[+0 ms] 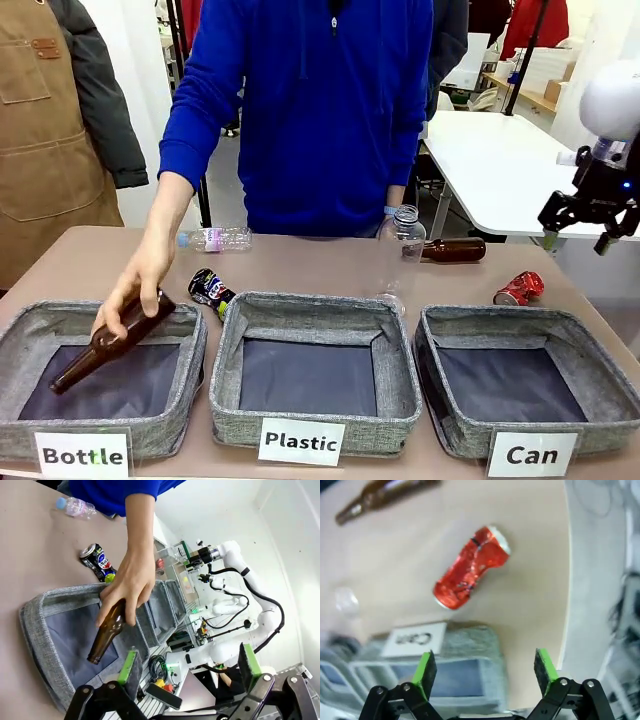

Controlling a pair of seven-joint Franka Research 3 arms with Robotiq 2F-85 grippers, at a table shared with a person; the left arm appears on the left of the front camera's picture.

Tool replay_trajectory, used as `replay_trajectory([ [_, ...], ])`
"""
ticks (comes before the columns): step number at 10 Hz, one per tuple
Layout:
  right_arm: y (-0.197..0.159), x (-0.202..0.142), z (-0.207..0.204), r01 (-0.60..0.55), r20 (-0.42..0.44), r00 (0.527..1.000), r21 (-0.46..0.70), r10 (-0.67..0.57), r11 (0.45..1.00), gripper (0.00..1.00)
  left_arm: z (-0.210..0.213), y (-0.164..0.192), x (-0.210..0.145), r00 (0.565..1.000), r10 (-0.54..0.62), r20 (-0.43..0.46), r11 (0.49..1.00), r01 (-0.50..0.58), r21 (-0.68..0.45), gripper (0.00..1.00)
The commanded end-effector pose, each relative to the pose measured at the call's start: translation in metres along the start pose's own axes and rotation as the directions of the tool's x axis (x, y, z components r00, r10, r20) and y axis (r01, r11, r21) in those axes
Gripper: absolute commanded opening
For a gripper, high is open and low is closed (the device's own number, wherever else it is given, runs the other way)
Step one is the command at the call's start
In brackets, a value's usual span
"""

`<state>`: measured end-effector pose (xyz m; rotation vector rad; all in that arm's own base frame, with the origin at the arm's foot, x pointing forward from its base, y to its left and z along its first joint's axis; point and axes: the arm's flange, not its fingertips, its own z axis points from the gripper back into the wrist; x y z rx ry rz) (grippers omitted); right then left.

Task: Sort the can waste into the basket.
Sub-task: Pick up the can waste from the table and place it in the right Fabric basket.

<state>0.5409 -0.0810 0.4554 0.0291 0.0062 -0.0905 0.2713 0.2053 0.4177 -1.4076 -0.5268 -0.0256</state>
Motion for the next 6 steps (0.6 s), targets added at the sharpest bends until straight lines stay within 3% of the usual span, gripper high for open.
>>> replay_trajectory([
  [1, -0.008, -0.001, -0.005, -0.639, 0.032, 0.753, -0.202, 0.657, 0.742, 1.00, 0.002, -0.001, -0.001, 1.000, -0.020, -0.007, 1.000, 0.020, -0.009, 1.00],
  [2, -0.010, -0.006, -0.007, -0.786, 0.039, 0.589, -0.205, 0.807, 0.583, 1.00, 0.002, -0.001, -0.001, 1.000, -0.020, -0.007, 1.000, 0.020, -0.009, 1.00],
  [4, -0.020, -0.015, -0.012, -0.976, 0.117, 0.113, -0.172, 0.987, 0.132, 1.00, 0.002, -0.001, -0.001, 1.000, -0.020, -0.007, 1.000, 0.020, -0.009, 1.00],
  [5, -0.022, -0.011, -0.013, -0.995, 0.226, -0.050, -0.093, 0.973, -0.030, 1.00, 0.002, -0.001, -0.001, 1.000, -0.020, -0.007, 1.000, 0.020, -0.009, 1.00],
  [6, -0.024, -0.005, -0.015, -0.985, 0.305, -0.166, -0.017, 0.938, -0.169, 1.00, 0.002, -0.001, -0.001, 1.000, -0.020, -0.007, 1.000, 0.020, -0.009, 1.00],
])
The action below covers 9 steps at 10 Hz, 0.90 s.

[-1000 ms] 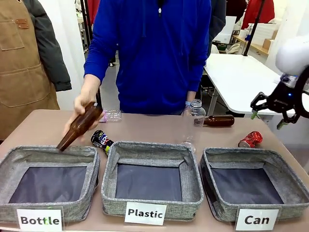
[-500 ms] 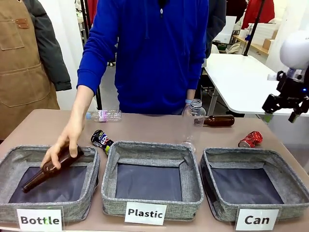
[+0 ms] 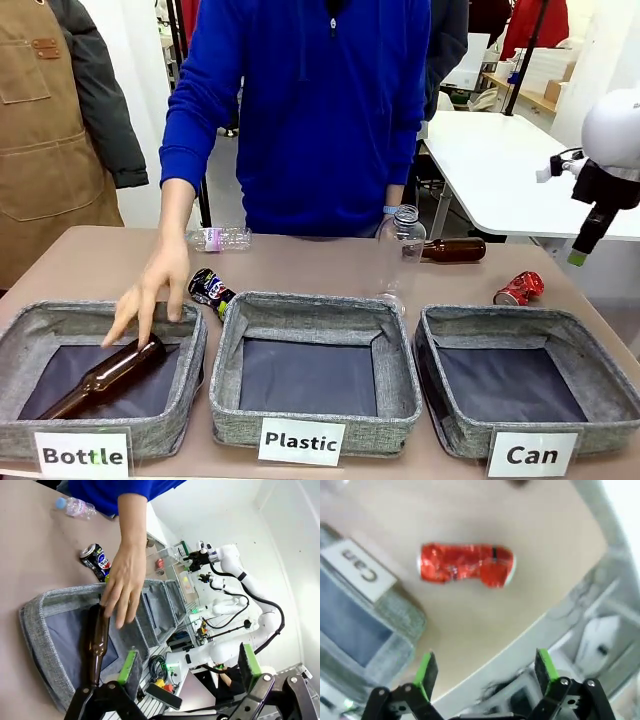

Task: Sort the can waste into the basket.
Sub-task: Pick up the can waste from the table and place it in the right Fabric basket.

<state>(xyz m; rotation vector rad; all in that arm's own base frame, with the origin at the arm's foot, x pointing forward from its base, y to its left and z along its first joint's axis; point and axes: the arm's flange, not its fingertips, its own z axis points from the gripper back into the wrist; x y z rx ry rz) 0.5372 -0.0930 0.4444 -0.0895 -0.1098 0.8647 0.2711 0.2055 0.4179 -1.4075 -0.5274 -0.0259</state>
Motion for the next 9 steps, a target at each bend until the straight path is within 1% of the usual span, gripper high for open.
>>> replay_trajectory([
  [1, -0.004, -0.010, -0.009, -0.737, 0.349, 0.658, 0.120, 0.667, 0.665, 1.00, 0.002, -0.001, -0.001, 1.000, -0.019, -0.008, 1.000, 0.019, -0.009, 1.00],
  [2, 0.001, -0.009, -0.011, -0.808, 0.309, 0.576, 0.077, 0.757, 0.584, 1.00, 0.002, -0.001, -0.001, 1.000, -0.019, -0.008, 1.000, 0.019, -0.009, 1.00],
  [3, 0.007, -0.005, -0.011, -0.862, 0.252, 0.500, 0.057, 0.828, 0.503, 1.00, 0.002, -0.001, -0.001, 1.000, -0.019, -0.008, 1.000, 0.019, -0.009, 1.00],
  [4, 0.017, 0.003, -0.009, -0.895, 0.180, 0.445, 0.062, 0.877, 0.442, 1.00, 0.002, -0.001, -0.001, 1.000, -0.019, -0.008, 1.000, 0.019, -0.009, 1.00],
  [5, 0.030, 0.011, -0.009, -0.921, 0.066, 0.389, 0.043, 0.919, 0.387, 1.00, 0.002, -0.001, -0.001, 1.000, -0.019, -0.008, 1.000, 0.019, -0.009, 1.00],
  [6, 0.044, 0.019, -0.009, -0.934, -0.080, 0.351, 0.043, 0.933, 0.355, 1.00, 0.002, -0.001, -0.001, 1.000, -0.019, -0.008, 1.000, 0.019, -0.009, 1.00],
  [7, 0.051, 0.023, -0.012, -0.916, -0.149, 0.391, 0.035, 0.908, 0.400, 1.00, 0.002, -0.001, -0.001, 1.000, -0.019, -0.008, 1.000, 0.019, -0.009, 1.00],
  [8, 0.033, 0.020, -0.013, -0.804, 0.085, 0.595, 0.084, 0.799, 0.589, 1.00, 0.002, -0.001, -0.001, 1.000, -0.019, -0.008, 1.000, 0.019, -0.009, 1.00],
  [9, 0.033, 0.020, -0.013, -0.804, 0.085, 0.595, 0.084, 0.799, 0.589, 1.00, 0.002, -0.001, -0.001, 1.000, -0.019, -0.008, 1.000, 0.019, -0.009, 1.00],
])
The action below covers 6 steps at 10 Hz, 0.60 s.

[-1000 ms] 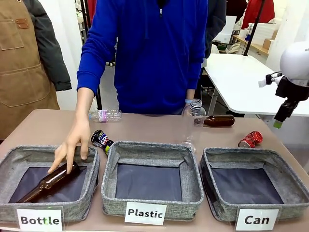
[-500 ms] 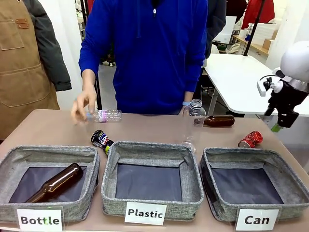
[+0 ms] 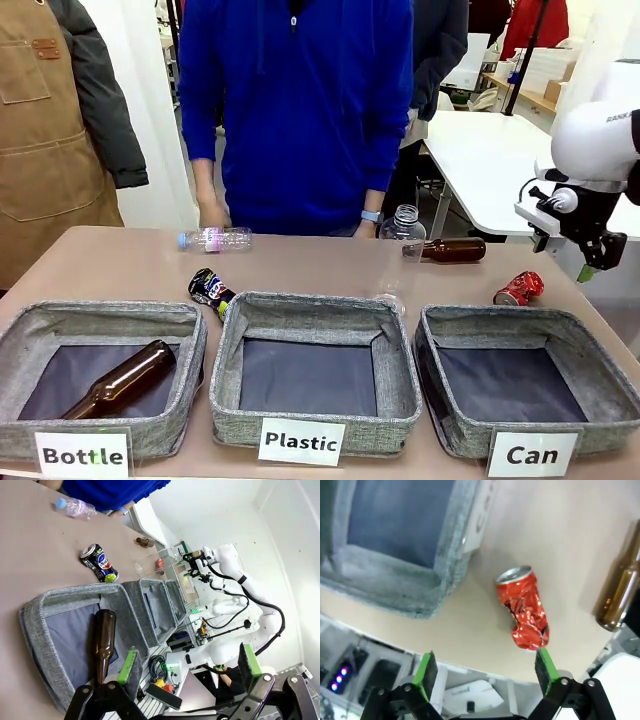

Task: Sort the can waste into the basket.
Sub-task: Pick up the can waste from the table and place it in the right Fabric basket.

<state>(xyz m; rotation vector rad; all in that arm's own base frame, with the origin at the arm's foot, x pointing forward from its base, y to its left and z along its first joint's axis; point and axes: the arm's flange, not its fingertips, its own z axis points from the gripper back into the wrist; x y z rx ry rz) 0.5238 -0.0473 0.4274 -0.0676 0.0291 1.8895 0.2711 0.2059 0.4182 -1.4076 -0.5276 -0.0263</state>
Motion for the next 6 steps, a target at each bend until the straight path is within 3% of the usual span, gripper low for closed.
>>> replay_trajectory([
  [1, 0.000, -0.010, 0.000, 0.089, 0.081, 0.993, -0.019, -0.087, 0.996, 1.00, 0.002, -0.001, -0.002, 1.000, -0.019, -0.008, 1.000, 0.019, -0.009, 1.00],
  [2, 0.000, 0.000, 0.000, 0.000, 0.000, 1.000, 0.000, 0.000, 1.000, 1.00, 0.002, -0.001, -0.002, 1.000, -0.019, -0.008, 1.000, 0.019, -0.009, 1.00],
  [3, -0.002, 0.000, -0.012, -0.022, -0.002, 1.000, -0.043, 0.022, 0.999, 1.00, 0.002, -0.001, -0.002, 1.000, -0.019, -0.008, 1.000, 0.019, -0.009, 1.00],
  [4, -0.002, -0.001, -0.022, -0.196, 0.027, 0.980, -0.060, 0.197, 0.979, 1.00, 0.002, -0.001, -0.002, 1.000, -0.019, -0.008, 1.000, 0.019, -0.009, 1.00],
  [6, -0.017, -0.006, -0.047, -0.207, -0.012, 0.978, -0.036, 0.206, 0.978, 1.00, 0.002, -0.001, -0.002, 1.000, -0.019, -0.008, 1.000, 0.019, -0.009, 1.00],
])
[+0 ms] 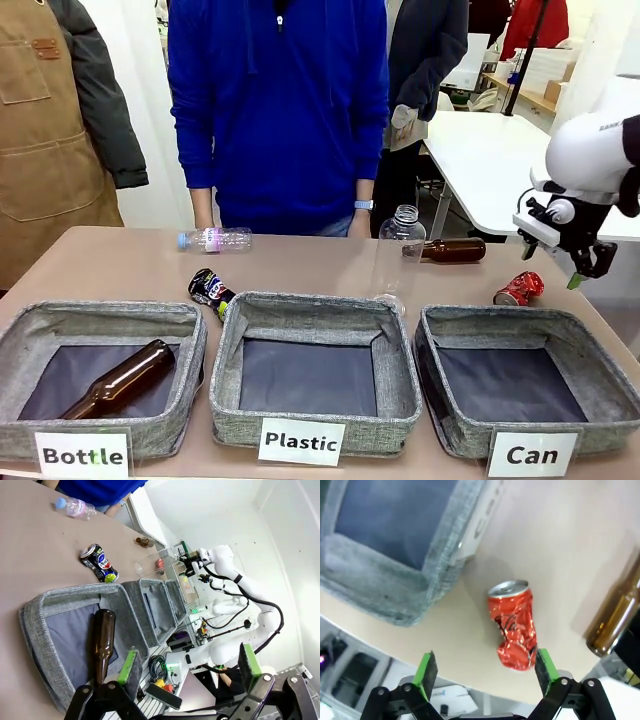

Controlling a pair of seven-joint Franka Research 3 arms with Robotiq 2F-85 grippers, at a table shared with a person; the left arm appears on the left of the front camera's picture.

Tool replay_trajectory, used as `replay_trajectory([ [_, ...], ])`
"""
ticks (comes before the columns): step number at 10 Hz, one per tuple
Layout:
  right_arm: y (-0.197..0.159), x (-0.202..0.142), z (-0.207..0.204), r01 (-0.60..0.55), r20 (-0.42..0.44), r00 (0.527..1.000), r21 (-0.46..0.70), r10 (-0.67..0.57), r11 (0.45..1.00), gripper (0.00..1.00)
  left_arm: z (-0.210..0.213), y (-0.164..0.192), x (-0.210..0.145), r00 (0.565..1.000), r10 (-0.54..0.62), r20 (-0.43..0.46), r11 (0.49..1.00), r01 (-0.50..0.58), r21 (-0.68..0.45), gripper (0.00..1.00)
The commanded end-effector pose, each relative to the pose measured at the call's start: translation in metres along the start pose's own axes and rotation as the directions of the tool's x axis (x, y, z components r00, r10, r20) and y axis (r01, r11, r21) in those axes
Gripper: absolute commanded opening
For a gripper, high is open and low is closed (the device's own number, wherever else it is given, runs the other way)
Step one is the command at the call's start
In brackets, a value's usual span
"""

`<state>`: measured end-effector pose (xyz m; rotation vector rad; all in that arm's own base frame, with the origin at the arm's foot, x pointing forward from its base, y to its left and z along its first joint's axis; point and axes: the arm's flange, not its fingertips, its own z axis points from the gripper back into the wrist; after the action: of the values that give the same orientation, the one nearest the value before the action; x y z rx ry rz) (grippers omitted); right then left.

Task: Sort the can waste into the basket.
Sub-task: Pick up the can waste from the table and place it in the right Fabric basket.

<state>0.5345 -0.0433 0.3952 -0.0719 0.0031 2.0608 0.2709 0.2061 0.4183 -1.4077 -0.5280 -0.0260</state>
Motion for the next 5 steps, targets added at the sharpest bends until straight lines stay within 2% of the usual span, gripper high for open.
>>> replay_trajectory([
  [1, -0.010, -0.011, -0.029, -0.088, -0.040, 0.995, -0.023, 0.087, 0.996, 1.00, 0.001, -0.001, -0.002, 1.000, -0.019, -0.008, 1.000, 0.019, -0.009, 1.00],
  [3, -0.023, -0.013, -0.058, -0.200, -0.075, 0.978, -0.073, 0.194, 0.977, 1.00, 0.001, -0.001, -0.002, 1.000, -0.019, -0.008, 1.000, 0.019, -0.009, 1.00],
  [5, -0.032, -0.017, -0.082, -0.252, -0.084, 0.966, -0.058, 0.246, 0.966, 1.00, 0.001, -0.001, -0.002, 1.000, -0.019, -0.008, 1.000, 0.019, -0.009, 1.00],
])
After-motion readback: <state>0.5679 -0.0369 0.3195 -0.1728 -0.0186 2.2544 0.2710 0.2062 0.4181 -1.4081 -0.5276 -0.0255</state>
